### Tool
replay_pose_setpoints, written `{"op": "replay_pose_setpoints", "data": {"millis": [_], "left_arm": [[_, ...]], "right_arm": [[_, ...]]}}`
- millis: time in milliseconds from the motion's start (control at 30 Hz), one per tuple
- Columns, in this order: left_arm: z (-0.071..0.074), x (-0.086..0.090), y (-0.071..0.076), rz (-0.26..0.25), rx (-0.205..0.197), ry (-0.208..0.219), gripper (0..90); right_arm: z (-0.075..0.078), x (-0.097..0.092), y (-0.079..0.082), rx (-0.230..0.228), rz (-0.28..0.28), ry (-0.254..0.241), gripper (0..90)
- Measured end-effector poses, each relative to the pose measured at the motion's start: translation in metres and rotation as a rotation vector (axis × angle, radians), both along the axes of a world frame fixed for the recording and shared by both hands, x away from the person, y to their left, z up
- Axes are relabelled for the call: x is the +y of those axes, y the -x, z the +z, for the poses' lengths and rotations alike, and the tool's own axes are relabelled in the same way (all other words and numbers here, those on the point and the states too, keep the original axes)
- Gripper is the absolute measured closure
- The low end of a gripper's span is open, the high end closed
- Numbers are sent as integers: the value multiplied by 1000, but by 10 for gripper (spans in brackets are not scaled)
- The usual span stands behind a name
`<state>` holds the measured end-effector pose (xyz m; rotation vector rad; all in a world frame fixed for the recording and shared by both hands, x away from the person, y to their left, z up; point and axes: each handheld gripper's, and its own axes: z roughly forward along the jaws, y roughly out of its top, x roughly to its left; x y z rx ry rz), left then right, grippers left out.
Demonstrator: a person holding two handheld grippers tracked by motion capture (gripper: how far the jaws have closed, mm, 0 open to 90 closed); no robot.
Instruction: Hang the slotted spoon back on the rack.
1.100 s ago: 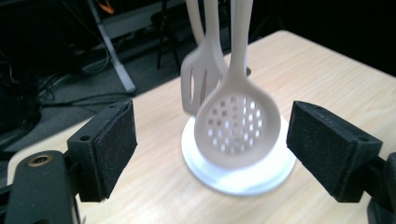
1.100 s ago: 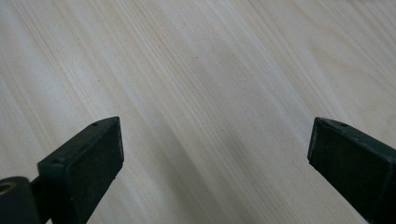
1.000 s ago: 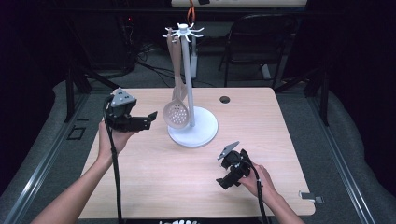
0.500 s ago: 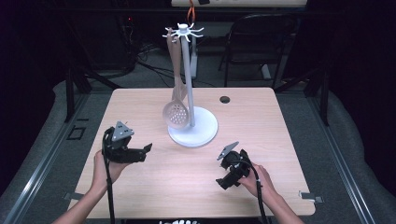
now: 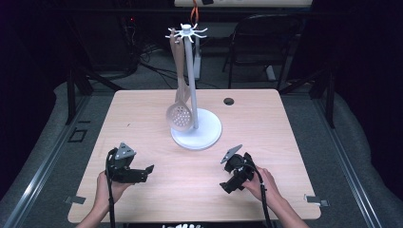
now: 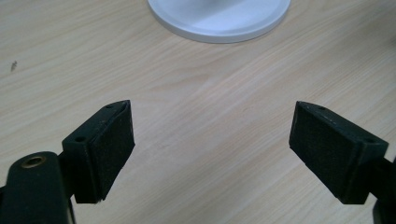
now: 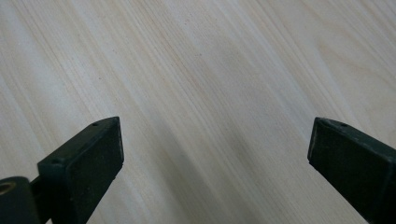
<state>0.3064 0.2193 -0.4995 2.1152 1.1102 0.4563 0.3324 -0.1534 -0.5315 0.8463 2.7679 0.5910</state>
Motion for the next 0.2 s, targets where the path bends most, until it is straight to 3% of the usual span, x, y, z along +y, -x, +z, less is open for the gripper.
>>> {"op": "replay_pose_setpoints", "data": {"millis": [200], "left_arm": [[-6,3,-1,9,24,14,136]], "right_arm": [[0,0,0,-8,-2,-9,31]]}}
